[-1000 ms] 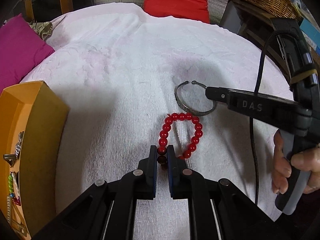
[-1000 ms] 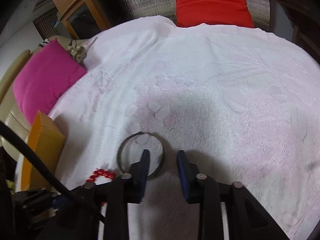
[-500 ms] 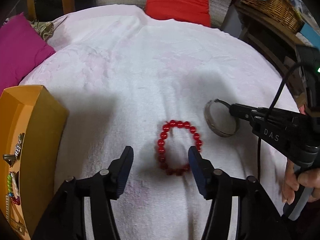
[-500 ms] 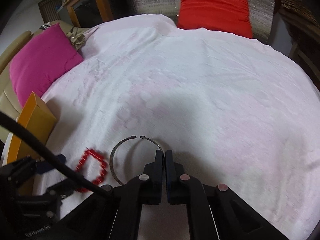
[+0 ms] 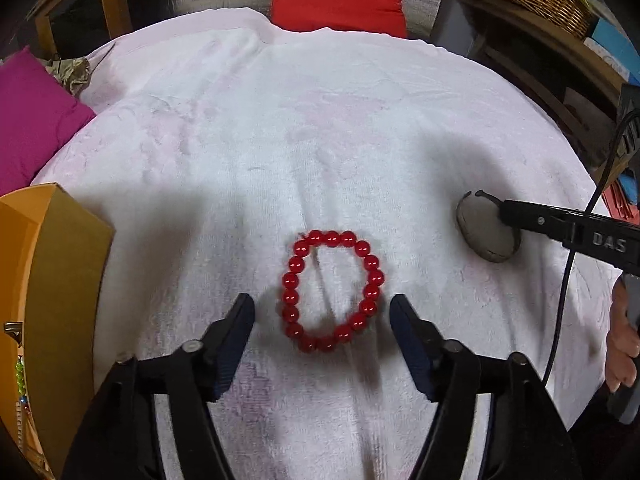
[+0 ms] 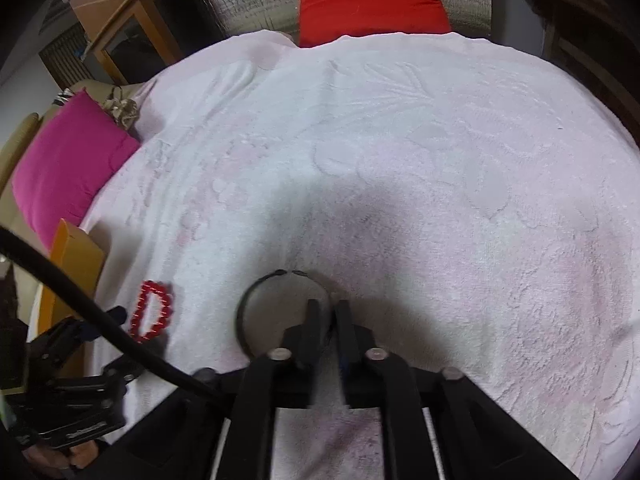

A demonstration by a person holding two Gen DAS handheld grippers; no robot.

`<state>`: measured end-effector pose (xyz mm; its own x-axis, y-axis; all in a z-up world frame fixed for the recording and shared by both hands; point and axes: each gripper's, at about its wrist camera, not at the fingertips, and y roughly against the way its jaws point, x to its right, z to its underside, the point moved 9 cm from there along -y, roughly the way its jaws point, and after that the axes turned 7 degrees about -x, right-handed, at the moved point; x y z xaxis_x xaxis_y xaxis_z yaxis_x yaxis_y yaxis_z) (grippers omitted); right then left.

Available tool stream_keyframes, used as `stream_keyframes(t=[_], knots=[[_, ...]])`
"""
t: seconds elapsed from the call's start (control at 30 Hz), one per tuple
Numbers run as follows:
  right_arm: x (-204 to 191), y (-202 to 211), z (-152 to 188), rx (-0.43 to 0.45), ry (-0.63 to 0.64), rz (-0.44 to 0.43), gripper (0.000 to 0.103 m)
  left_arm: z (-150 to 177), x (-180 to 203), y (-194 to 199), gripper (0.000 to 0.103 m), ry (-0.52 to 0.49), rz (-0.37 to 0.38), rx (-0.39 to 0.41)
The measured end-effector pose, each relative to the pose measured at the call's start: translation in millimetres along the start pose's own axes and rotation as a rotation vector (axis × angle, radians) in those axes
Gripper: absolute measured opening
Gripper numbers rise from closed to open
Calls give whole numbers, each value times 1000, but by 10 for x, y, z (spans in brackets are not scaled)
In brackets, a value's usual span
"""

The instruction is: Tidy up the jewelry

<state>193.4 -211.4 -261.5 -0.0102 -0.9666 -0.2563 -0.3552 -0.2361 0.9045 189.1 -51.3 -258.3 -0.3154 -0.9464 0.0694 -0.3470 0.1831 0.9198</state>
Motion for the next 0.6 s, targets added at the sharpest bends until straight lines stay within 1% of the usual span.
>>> stream_keyframes(t=[0.03, 0.07, 0.1, 0.13, 0.23, 0.33, 0.47, 0.6], knots=[[-29, 13, 1, 3, 1, -17, 43, 6, 25, -10, 46, -10, 5, -3], [-72, 16, -1, 6, 7, -30, 61, 27, 37, -10, 44, -16, 6, -5], [-123, 17, -3, 12, 18, -29, 65, 20, 43, -12, 42, -20, 4, 0], [-178, 8, -5, 21, 34, -25, 65, 12, 41, -19, 37, -22, 6, 3], [-302, -51, 15, 18, 89, 14, 65, 33, 0, 16, 27, -6, 37, 7], [-332, -155, 43, 10, 132, 78, 65, 50, -29, 44, 19, 3, 42, 12], [-381, -184, 93, 20, 207, 155, 65, 66, -2, 63, 15, -11, 39, 27], [-373, -164, 116, 33, 229, 176, 64, 46, 48, 83, 13, -35, 12, 49]])
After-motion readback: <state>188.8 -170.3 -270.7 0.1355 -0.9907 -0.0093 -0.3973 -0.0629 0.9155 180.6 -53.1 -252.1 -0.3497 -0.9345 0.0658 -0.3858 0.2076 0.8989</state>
